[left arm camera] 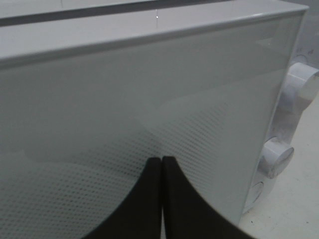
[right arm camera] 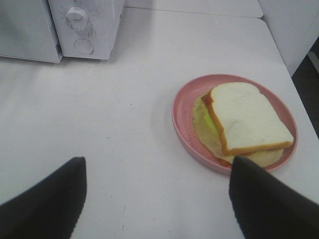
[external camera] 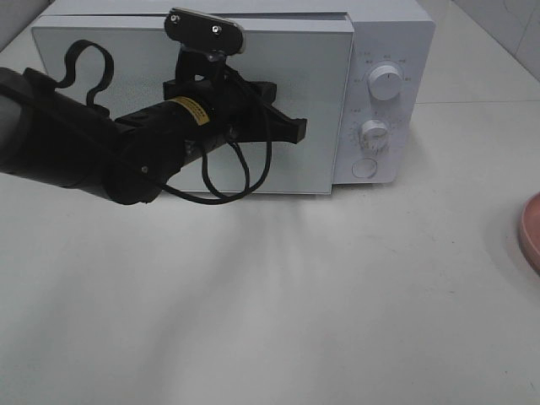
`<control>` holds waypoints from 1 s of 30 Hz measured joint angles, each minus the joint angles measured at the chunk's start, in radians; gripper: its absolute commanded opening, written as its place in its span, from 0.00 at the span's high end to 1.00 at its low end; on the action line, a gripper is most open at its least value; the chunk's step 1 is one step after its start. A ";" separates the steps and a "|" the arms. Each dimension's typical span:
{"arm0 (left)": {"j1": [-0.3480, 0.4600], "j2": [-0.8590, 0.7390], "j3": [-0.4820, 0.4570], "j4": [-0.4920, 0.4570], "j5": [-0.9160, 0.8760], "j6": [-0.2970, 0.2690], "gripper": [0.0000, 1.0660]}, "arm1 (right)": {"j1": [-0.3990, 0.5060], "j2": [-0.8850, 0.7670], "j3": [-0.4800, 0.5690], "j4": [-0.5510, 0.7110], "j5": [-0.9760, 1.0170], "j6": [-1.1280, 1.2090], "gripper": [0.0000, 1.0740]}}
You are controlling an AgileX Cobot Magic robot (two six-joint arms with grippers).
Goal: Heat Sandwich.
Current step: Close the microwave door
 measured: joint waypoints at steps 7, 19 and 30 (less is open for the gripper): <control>-0.010 0.045 -0.070 0.023 0.039 0.000 1.00 | 0.000 0.000 0.000 0.000 0.000 0.000 0.29; -0.017 0.098 -0.162 0.035 0.100 0.000 1.00 | 0.000 0.000 0.000 0.000 0.000 0.000 0.29; -0.013 0.127 -0.191 0.028 0.100 0.008 1.00 | 0.000 0.000 0.000 0.000 0.000 0.000 0.29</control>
